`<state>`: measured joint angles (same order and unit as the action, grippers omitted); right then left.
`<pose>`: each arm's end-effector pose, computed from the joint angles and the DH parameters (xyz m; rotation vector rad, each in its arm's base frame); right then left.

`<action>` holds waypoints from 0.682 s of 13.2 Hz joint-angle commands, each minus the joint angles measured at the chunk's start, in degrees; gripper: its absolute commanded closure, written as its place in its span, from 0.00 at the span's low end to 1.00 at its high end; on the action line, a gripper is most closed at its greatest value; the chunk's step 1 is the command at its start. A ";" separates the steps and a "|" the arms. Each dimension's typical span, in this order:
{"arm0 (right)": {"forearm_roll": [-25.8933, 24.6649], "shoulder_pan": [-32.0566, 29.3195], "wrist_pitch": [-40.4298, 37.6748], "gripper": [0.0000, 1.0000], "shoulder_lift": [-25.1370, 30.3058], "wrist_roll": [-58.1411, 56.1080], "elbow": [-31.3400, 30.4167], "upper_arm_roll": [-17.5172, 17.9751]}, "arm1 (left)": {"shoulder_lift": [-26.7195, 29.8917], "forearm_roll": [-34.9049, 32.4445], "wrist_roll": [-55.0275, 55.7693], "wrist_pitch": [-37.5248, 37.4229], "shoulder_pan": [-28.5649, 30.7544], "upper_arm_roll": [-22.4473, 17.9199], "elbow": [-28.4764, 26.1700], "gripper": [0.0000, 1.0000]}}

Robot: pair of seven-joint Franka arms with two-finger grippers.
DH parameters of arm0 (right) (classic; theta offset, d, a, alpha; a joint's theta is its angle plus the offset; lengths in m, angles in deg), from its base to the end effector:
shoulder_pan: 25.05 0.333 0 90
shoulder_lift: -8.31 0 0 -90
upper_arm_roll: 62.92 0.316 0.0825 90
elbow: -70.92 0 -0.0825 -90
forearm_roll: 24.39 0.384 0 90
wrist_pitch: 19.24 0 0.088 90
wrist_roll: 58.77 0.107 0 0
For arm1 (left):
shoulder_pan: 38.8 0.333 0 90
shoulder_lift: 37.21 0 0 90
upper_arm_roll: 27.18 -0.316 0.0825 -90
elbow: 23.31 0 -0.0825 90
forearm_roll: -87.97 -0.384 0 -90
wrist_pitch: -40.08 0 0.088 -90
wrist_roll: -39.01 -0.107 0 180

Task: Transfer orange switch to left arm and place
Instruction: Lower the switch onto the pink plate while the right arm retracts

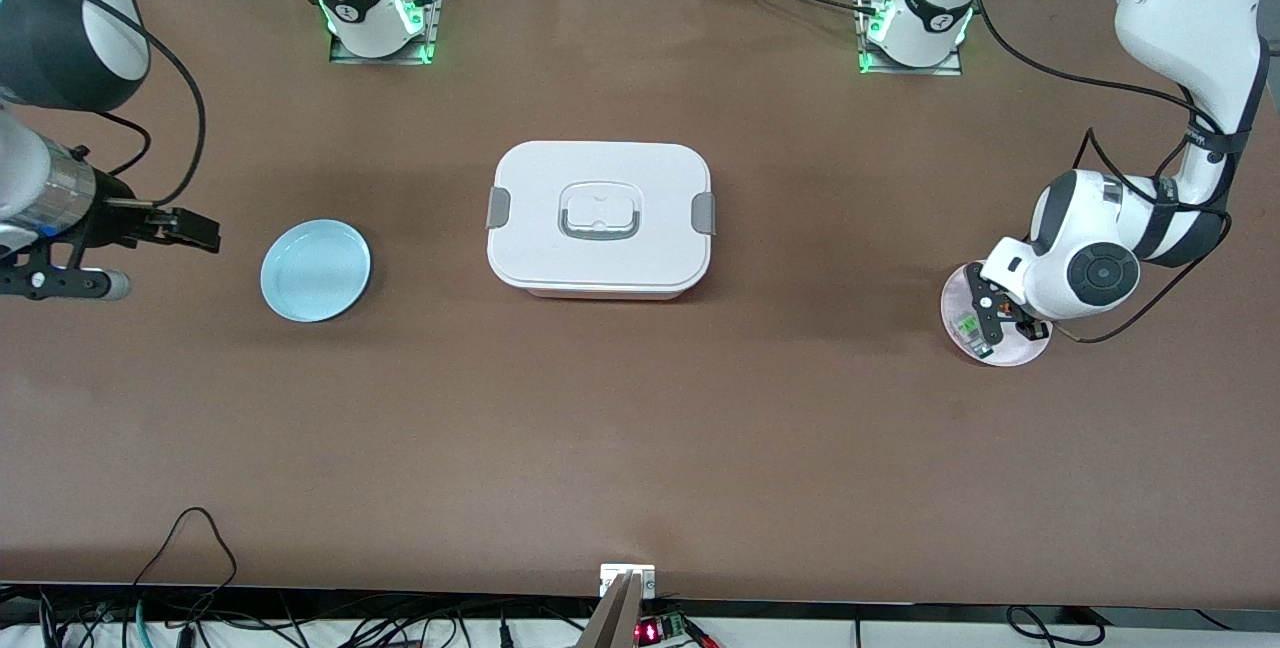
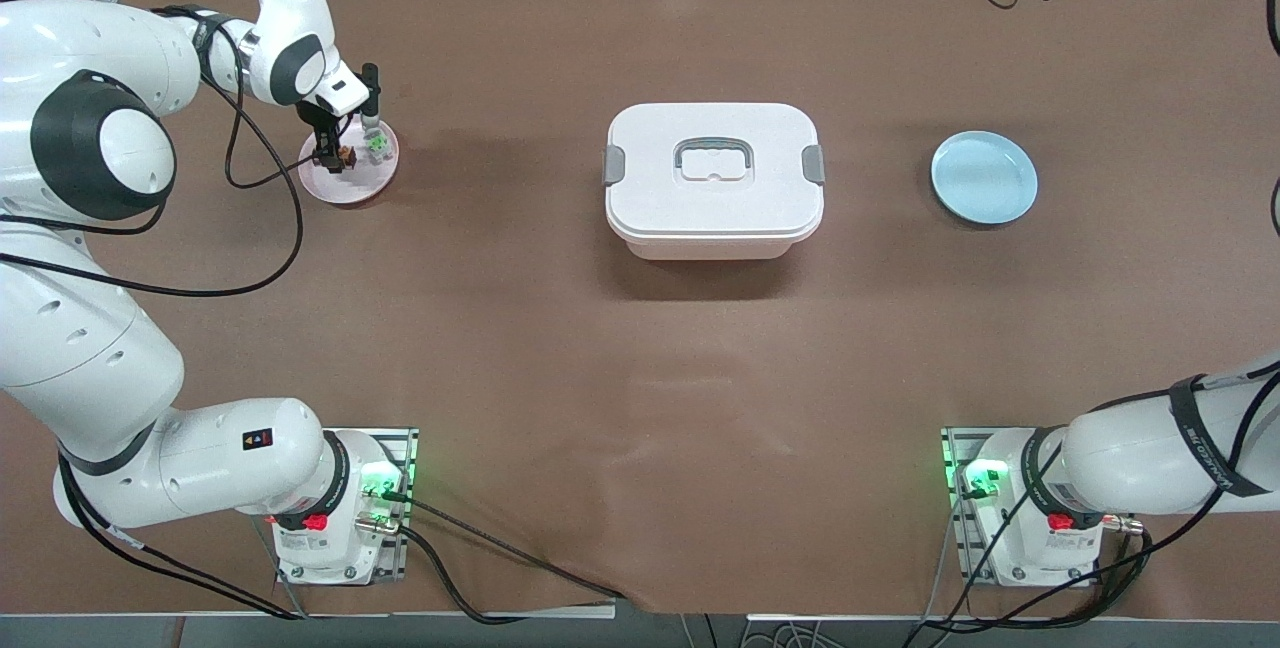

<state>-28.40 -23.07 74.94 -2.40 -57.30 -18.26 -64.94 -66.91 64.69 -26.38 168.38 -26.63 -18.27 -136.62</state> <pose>0.6092 -0.0058 0.5286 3.0605 -0.0268 -0.1510 0.5840 0.0456 0.1877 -2.3791 1.9360 0.4834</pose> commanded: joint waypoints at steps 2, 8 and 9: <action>0.75 0.04 -1.45 0.00 4.73 0.80 -0.56 -0.70 | 0.25 -1.50 -3.67 0.90 2.06 0.85 0.55 0.00; 1.19 -0.05 -8.57 0.00 9.48 -2.17 -1.26 -1.32 | 8.51 3.40 -3.60 -19.78 2.24 6.11 6.58 0.00; 1.19 -0.05 -8.75 0.00 11.14 -2.44 -3.09 -1.32 | 8.52 6.03 -2.99 -27.15 2.16 6.74 11.14 0.00</action>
<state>-28.22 -23.17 67.04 5.68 -58.42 -18.40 -65.93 -60.67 66.96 -28.96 152.06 -25.04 -13.86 -131.10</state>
